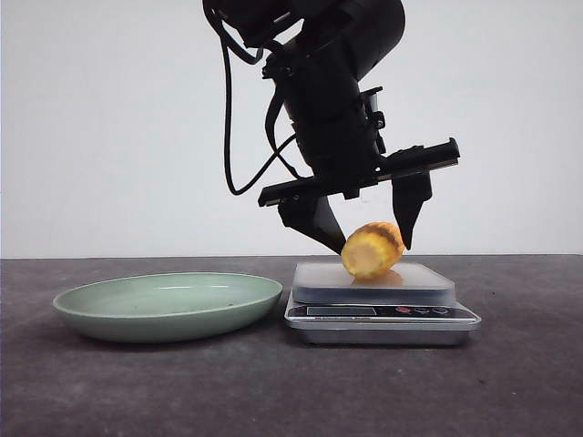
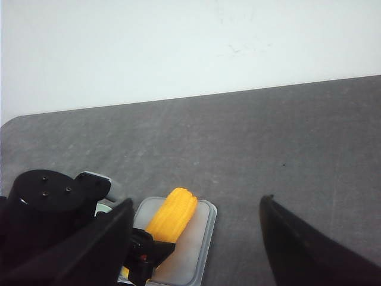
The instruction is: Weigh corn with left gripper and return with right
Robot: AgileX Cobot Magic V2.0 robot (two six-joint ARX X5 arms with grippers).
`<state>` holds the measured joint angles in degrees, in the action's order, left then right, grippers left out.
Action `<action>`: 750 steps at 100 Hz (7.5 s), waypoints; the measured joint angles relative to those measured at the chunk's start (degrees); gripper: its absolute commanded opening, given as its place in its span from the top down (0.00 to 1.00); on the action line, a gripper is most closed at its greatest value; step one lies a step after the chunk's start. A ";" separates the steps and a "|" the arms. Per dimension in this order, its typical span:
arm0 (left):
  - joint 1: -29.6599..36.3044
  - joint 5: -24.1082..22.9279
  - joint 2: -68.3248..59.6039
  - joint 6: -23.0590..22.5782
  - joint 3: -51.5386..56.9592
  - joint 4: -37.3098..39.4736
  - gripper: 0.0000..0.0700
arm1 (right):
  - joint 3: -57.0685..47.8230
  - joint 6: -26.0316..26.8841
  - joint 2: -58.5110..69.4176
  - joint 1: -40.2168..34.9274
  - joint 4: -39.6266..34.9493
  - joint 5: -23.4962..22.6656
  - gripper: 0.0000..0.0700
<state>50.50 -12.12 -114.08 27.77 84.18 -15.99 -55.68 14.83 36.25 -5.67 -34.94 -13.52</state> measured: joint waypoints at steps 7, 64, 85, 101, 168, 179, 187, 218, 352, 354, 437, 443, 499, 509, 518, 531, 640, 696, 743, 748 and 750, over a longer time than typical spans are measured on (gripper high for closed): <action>0.00 0.00 0.00 -0.20 0.00 0.52 0.25 | 0.00 0.00 0.00 0.00 0.02 0.00 0.40; -3.19 -8.20 23.10 -15.08 0.66 -2.78 0.19 | 0.00 0.00 0.00 0.00 0.02 0.00 0.40; -12.85 -10.25 36.92 -18.47 0.83 -15.04 0.19 | 0.00 0.00 1.66 -0.07 0.33 -0.52 0.39; -20.39 -10.49 48.41 -19.23 -0.42 -23.65 0.20 | 0.00 0.00 5.05 -2.69 2.93 -1.46 0.36; -26.86 -10.10 98.84 -8.00 -23.37 -49.07 0.20 | -0.02 1.16 28.22 -23.34 17.94 10.99 0.19; -26.86 -7.98 101.94 -6.47 -23.71 -51.12 0.20 | -0.02 2.25 35.12 -25.35 21.07 11.96 0.19; -26.86 -7.45 102.33 -5.77 -23.71 -52.85 0.20 | -0.02 3.32 39.85 -26.27 23.23 12.15 0.19; -26.86 -4.79 102.29 -5.49 -23.98 -58.60 0.20 | -0.04 5.46 53.46 -26.86 24.55 16.61 0.20; -26.86 -4.63 102.29 -5.66 -23.98 -61.57 0.20 | -8.07 9.14 48.37 -31.98 21.70 19.54 1.00; -26.86 -4.63 102.29 -5.66 -23.98 -61.59 0.20 | -9.09 8.96 48.22 -32.63 21.90 19.54 1.00; -26.86 -4.63 102.27 -5.64 -23.98 -60.92 0.20 | -14.34 12.46 72.83 -46.45 31.36 22.32 1.00; -26.86 -4.63 102.27 -5.64 -23.98 -61.02 0.20 | -14.34 12.85 73.75 -46.45 31.41 22.32 0.96; -26.86 -4.63 102.27 -5.66 -23.98 -61.35 0.20 | -16.83 8.61 71.23 -45.55 30.38 19.63 0.27; -26.86 -4.63 102.27 -5.64 -23.98 -60.94 0.20 | -20.04 5.11 64.87 -43.80 27.50 19.96 0.27; -26.86 -4.63 102.27 -5.66 -23.98 -60.59 0.20 | -22.14 1.79 56.68 -40.33 25.55 20.55 0.27; -26.86 -4.63 102.27 -5.66 -23.98 -60.17 0.20 | -22.51 -2.69 43.95 -34.05 19.78 21.18 0.27; -26.86 -2.95 102.27 -5.77 -28.13 -51.49 0.46 | 2.58 -4.37 -33.81 -17.88 -34.10 22.77 0.43; -26.86 -3.04 102.27 -7.45 -29.07 -50.71 0.98 | 7.43 -3.89 -34.67 -17.88 -29.09 23.91 0.99; -26.82 -3.04 102.27 -7.45 -29.07 -51.49 0.98 | 7.43 -3.89 -34.67 -17.88 -28.83 24.00 0.99; -26.73 -3.10 102.27 -7.45 -29.07 -51.49 0.98 | 7.43 -3.89 -34.67 -17.88 -28.85 24.02 0.99; -26.73 -3.10 102.27 -7.45 -29.09 -51.49 0.98 | 7.43 -3.89 -34.67 -17.88 -28.85 24.02 0.99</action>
<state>23.77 -15.22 -11.81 20.32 55.09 -67.48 -48.25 10.94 1.58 -23.55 -63.79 10.50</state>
